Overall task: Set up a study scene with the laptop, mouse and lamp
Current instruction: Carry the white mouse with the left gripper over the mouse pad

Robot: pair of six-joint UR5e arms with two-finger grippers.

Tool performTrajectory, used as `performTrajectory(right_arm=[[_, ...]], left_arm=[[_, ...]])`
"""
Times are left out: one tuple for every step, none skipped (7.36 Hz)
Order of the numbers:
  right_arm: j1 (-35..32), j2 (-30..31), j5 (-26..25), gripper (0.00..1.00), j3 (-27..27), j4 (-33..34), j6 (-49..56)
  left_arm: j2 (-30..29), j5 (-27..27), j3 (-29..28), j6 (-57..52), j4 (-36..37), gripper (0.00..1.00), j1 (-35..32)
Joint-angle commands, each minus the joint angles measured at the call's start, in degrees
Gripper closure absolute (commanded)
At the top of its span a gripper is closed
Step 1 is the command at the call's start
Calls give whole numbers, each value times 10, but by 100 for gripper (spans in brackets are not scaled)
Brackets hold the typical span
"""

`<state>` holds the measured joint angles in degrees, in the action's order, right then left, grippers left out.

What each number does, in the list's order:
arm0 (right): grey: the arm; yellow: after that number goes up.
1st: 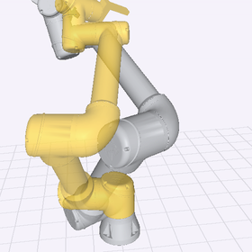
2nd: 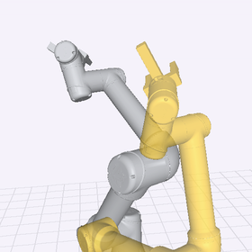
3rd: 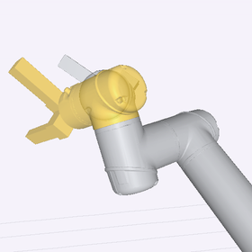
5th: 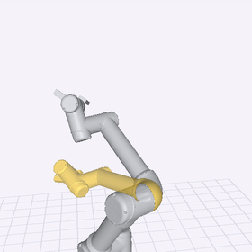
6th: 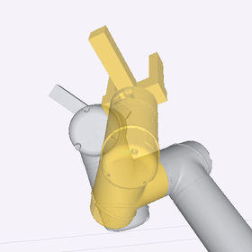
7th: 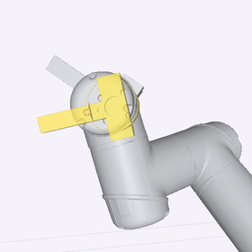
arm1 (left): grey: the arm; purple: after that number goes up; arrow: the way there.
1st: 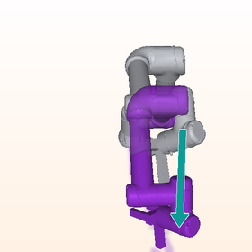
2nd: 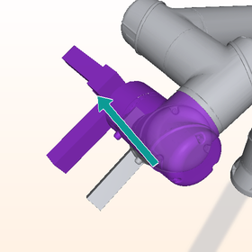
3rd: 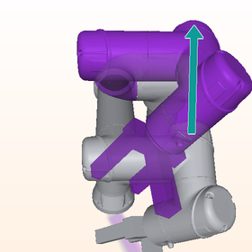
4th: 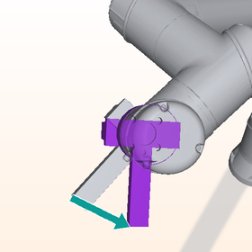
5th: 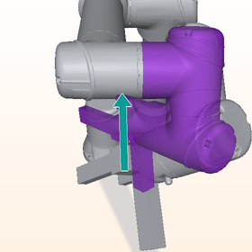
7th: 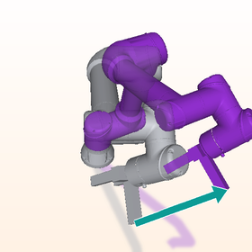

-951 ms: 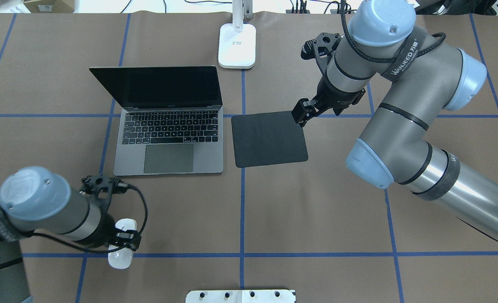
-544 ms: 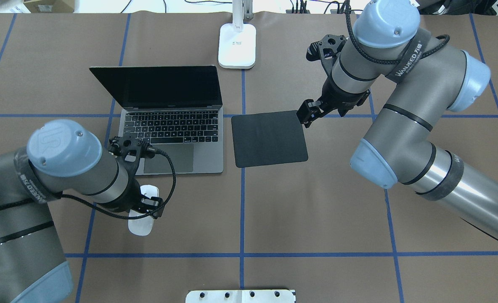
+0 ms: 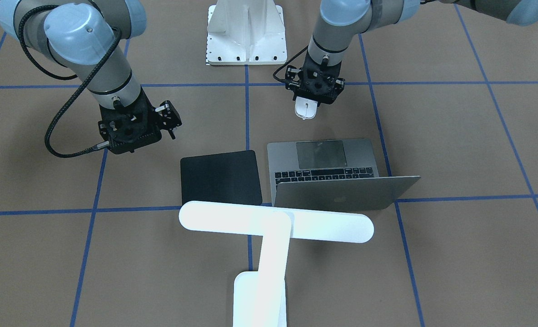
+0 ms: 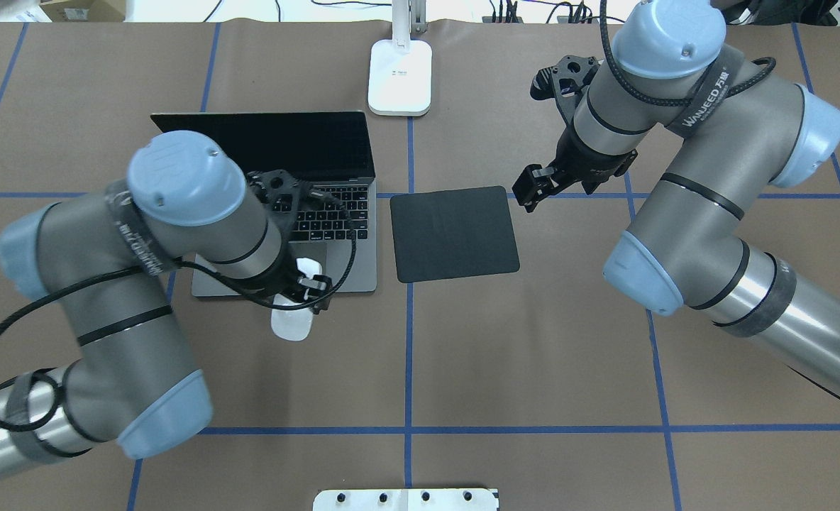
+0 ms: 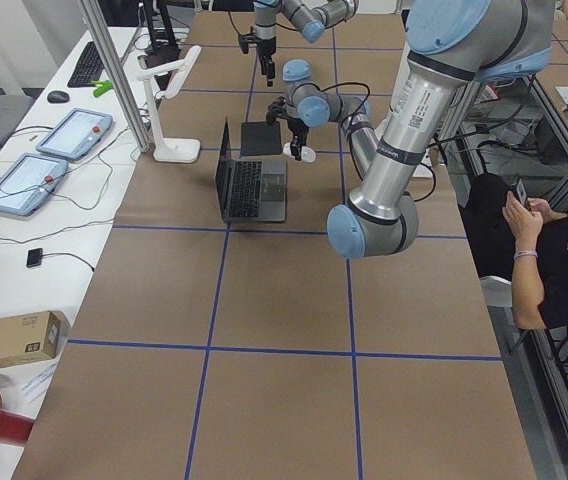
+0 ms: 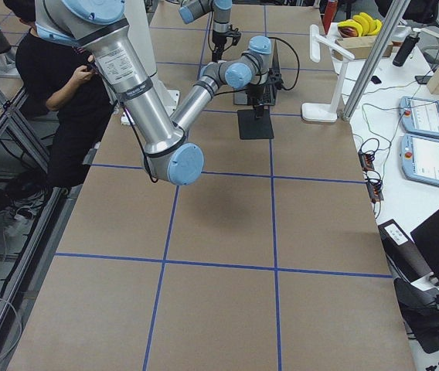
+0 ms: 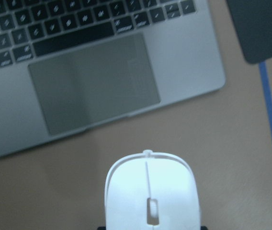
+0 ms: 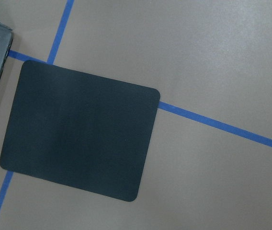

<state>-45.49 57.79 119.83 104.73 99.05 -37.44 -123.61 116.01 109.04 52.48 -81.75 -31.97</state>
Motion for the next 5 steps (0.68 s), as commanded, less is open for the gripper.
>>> performTrajectory(right_arm=[[-6,11,0,0,4,0,-1],[-7,16,0,0,5,-1,-1],[-7,17,0,0,5,0,-1],[-9,21,0,0,5,-1,-1],[-11,23,0,0,5,-1,0]], left_arm=[[-84,1,-81,4,0,36,-1],[-117,2,-115,11,0,36,-1],[-145,3,-146,17,-1,36,-1],[-179,2,-187,25,-3,36,-1],[-197,2,-216,27,-9,36,-2]])
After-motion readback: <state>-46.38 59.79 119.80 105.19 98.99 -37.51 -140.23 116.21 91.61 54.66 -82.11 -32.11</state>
